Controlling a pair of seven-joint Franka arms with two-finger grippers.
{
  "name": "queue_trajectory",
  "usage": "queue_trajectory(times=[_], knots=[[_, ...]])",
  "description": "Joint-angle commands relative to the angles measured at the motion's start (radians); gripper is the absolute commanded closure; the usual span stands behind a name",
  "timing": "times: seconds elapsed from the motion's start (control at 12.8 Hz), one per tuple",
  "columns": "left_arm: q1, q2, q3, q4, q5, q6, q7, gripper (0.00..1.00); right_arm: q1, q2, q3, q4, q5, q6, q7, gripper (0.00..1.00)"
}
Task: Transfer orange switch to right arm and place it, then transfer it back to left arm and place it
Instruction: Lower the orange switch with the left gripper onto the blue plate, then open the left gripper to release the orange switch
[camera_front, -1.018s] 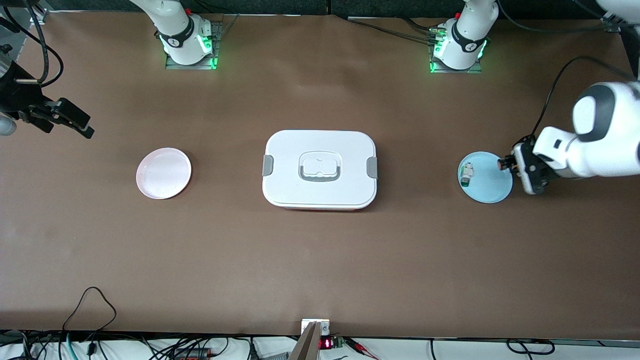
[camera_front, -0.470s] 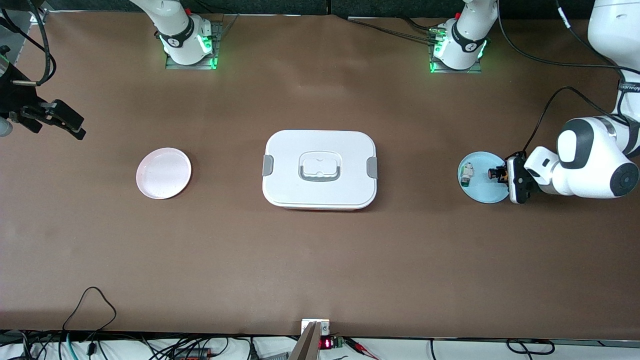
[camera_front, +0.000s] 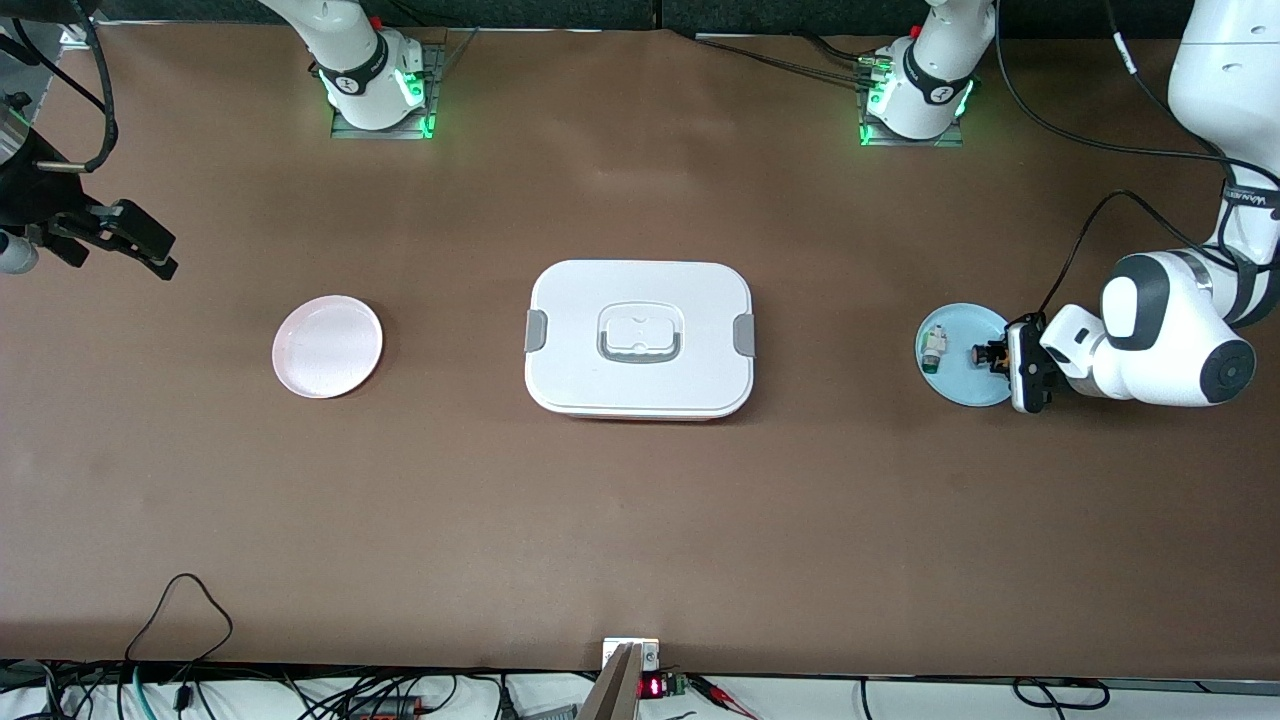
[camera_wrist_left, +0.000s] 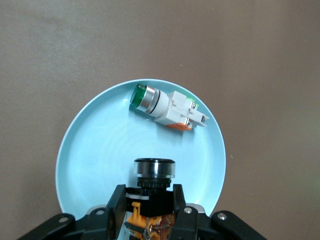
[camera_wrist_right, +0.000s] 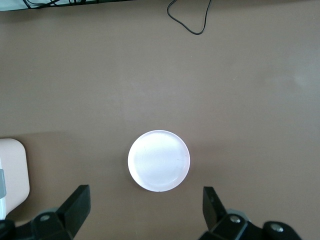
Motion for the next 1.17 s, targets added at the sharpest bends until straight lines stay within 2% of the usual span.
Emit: queue_trajectory(times=[0.0, 0.16, 0.39, 0.63, 0.7, 0.94, 1.02, 1.1], knots=[[0.009, 0.029, -0.006, 0.019, 0.016, 0.002, 0.033, 0.88, -0.004, 0.015, -0.001, 0.024, 0.062, -0.02, 0.027, 0.01], [0.009, 0.045, -0.006, 0.022, 0.016, 0.002, 0.031, 0.84, 0.003, 0.015, -0.001, 0.024, 0.062, -0.072, 0.028, 0.01], [0.009, 0.055, -0.006, 0.024, 0.015, 0.001, 0.027, 0.63, 0.006, 0.026, -0.001, 0.024, 0.062, -0.087, 0.03, 0.01], [0.017, 0.072, -0.006, 0.024, 0.015, -0.001, 0.022, 0.5, 0.006, 0.027, -0.001, 0.023, 0.062, -0.118, 0.03, 0.01], [0.017, 0.072, -0.006, 0.024, 0.015, -0.001, 0.021, 0.42, 0.008, 0.027, -0.001, 0.023, 0.062, -0.126, 0.034, 0.01], [0.015, 0.072, -0.006, 0.027, 0.013, -0.002, 0.015, 0.35, 0.012, 0.027, -0.001, 0.021, 0.062, -0.13, 0.03, 0.01], [0.015, 0.068, -0.006, 0.027, 0.013, -0.006, -0.011, 0.22, 0.012, 0.027, -0.001, 0.021, 0.062, -0.136, 0.03, 0.01], [0.014, 0.061, -0.006, 0.03, 0.015, -0.007, -0.03, 0.0, 0.012, 0.027, 0.001, 0.021, 0.062, -0.137, 0.03, 0.01]])
